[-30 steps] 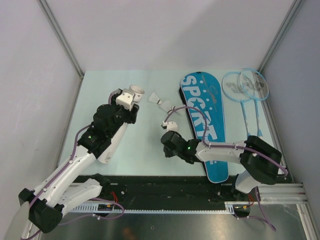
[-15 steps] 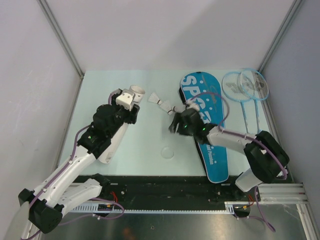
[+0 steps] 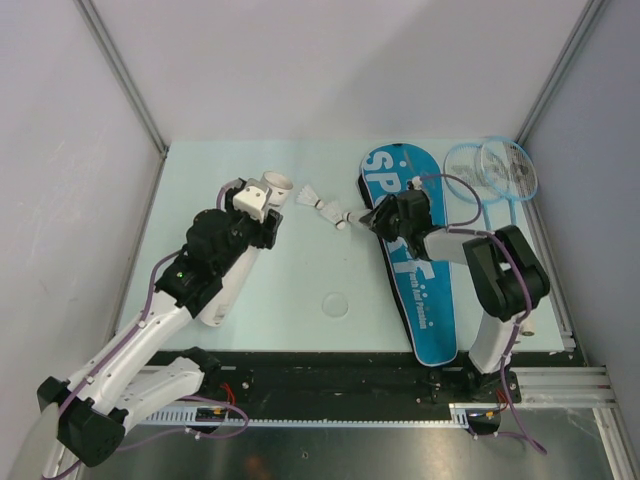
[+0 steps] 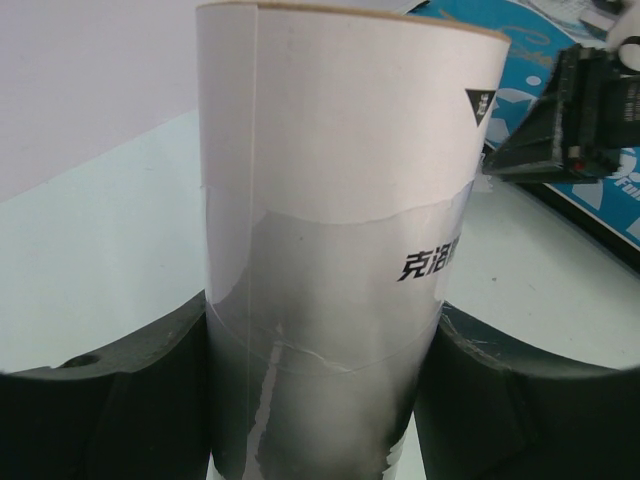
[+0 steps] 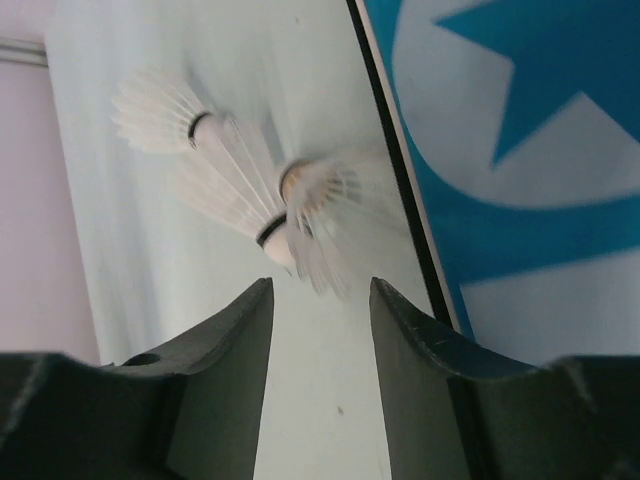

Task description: Pack up the badminton gear

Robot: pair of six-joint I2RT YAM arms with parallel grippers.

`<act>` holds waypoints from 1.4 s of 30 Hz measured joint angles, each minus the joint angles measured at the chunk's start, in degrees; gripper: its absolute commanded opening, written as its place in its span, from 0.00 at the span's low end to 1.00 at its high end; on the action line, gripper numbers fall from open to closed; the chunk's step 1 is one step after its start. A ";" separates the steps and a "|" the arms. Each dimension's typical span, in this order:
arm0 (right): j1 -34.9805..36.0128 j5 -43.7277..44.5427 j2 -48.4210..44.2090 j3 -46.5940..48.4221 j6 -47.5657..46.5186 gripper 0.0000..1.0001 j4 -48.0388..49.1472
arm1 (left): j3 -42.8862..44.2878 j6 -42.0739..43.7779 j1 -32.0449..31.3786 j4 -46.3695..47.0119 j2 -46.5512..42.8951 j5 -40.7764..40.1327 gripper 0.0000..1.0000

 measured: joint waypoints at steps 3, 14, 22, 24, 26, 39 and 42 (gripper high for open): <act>-0.48 -2.03 4.20 3.48 -0.02 0.47 2.89 | -0.02 -0.37 0.00 0.42 0.00 0.52 0.27; -0.52 -2.49 12.24 13.22 -2.01 0.01 1.66 | -0.02 -0.85 0.22 0.79 0.15 1.40 0.27; 1.20 1.77 5.33 14.86 -8.24 0.00 -12.72 | -0.02 -1.38 0.52 0.85 0.92 3.19 0.27; 2.45 3.61 0.66 14.86 -10.86 0.00 -17.99 | -0.02 -1.46 0.61 0.85 1.46 3.72 0.27; 3.80 5.75 -4.11 14.91 -13.75 0.00 -22.25 | -0.02 -1.49 0.70 0.85 1.97 4.70 0.27; -1.55 -17.38 -26.62 13.79 -29.66 0.00 -37.75 | -0.02 -1.90 0.79 0.98 7.06 27.93 0.30; -0.92 -21.70 -34.47 13.66 -31.98 0.00 -40.19 | -0.02 -1.95 0.72 1.01 7.58 30.84 0.30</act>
